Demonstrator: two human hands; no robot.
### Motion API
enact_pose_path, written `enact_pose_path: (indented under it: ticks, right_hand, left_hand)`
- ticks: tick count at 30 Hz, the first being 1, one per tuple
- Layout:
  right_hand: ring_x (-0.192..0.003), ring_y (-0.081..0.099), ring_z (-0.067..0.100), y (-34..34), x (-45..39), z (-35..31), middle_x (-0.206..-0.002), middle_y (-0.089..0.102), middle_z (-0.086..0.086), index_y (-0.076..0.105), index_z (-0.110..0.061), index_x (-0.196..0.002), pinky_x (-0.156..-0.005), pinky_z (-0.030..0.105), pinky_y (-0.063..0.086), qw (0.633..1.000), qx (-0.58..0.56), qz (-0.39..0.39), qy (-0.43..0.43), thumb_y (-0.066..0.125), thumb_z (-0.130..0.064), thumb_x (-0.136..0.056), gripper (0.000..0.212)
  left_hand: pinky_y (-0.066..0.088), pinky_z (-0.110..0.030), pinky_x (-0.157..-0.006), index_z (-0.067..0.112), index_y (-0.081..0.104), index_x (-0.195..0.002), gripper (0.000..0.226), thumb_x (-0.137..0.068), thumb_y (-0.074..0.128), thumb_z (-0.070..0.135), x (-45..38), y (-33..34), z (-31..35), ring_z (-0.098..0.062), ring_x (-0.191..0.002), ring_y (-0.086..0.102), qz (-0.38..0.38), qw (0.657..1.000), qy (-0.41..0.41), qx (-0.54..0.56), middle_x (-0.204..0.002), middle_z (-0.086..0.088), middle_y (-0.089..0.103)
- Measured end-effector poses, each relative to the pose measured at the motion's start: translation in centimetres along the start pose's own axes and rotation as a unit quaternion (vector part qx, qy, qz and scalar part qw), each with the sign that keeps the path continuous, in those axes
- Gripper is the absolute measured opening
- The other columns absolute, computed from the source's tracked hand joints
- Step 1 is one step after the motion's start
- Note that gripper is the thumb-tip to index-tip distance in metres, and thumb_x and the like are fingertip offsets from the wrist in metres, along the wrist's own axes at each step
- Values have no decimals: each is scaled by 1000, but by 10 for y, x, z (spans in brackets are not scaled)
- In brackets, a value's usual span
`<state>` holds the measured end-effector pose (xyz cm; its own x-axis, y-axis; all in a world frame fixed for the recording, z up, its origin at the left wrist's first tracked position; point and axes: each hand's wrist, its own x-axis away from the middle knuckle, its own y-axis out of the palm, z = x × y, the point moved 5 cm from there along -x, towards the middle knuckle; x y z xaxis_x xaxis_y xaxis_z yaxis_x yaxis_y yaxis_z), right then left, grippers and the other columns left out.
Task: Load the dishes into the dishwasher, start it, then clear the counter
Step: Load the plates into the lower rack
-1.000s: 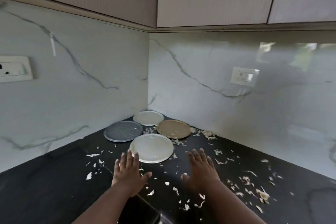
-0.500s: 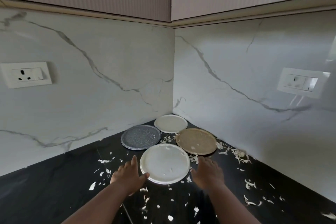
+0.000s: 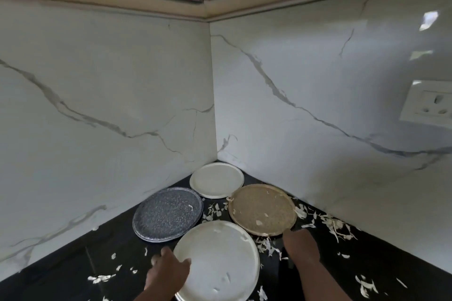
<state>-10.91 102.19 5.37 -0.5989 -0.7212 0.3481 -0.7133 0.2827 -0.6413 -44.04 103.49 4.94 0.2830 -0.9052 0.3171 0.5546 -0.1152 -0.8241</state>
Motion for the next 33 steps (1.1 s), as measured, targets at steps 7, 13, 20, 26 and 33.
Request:
enact_pose_path:
  ticks: [7, 13, 20, 26, 33]
  right_hand:
    - [-85, 59, 30, 13, -45, -23, -105, 63, 19, 61, 6, -114, -67, 26, 40, 997, -64, 12, 40, 54, -17, -90, 34]
    - [-74, 51, 29, 17, -60, -19, -91, 52, 17, 54, 2, -119, -56, 37, 47, 937, -307, -46, 161, 53, -4, -90, 30]
    - [-92, 58, 35, -24, -6, -59, -105, 54, 16, 38, -10, -110, -64, 46, 58, 954, -270, 7, -132, 50, -1, -89, 25]
    - [-72, 59, 32, -76, 71, -77, -78, 55, -2, 38, -19, -115, -61, 31, 36, 900, 134, 168, -380, 41, -19, -96, 19]
    - [-71, 52, 30, -112, 117, -50, -81, 53, -1, 33, -24, -124, -65, 33, 40, 901, 120, 176, -379, 39, -16, -93, 33]
  left_hand:
    - [39, -33, -100, 9, 45, -124, 48, -78, 56, 21, -29, 11, -10, -30, -119, 52, 14, 999, -23, 30, -129, -15, 52]
    - [50, -30, -55, -4, 66, -47, 20, -41, 84, -1, -65, 17, -10, -29, -59, 67, -63, 965, 48, 250, -43, -9, 54]
    - [52, -38, -64, 3, 54, -101, 23, -83, 69, 0, 12, -24, 44, -35, -76, 63, -17, 903, 46, 426, -89, -21, 65]
    - [46, -31, -69, 31, 48, -117, 25, -93, 48, 24, 92, -95, 89, -22, -88, 66, 197, 896, 388, 88, -96, 5, 69]
    - [42, -27, -70, 26, 60, -127, 37, -95, 49, 14, 135, -116, 64, -28, -96, 66, 273, 886, 339, 158, -105, -4, 72]
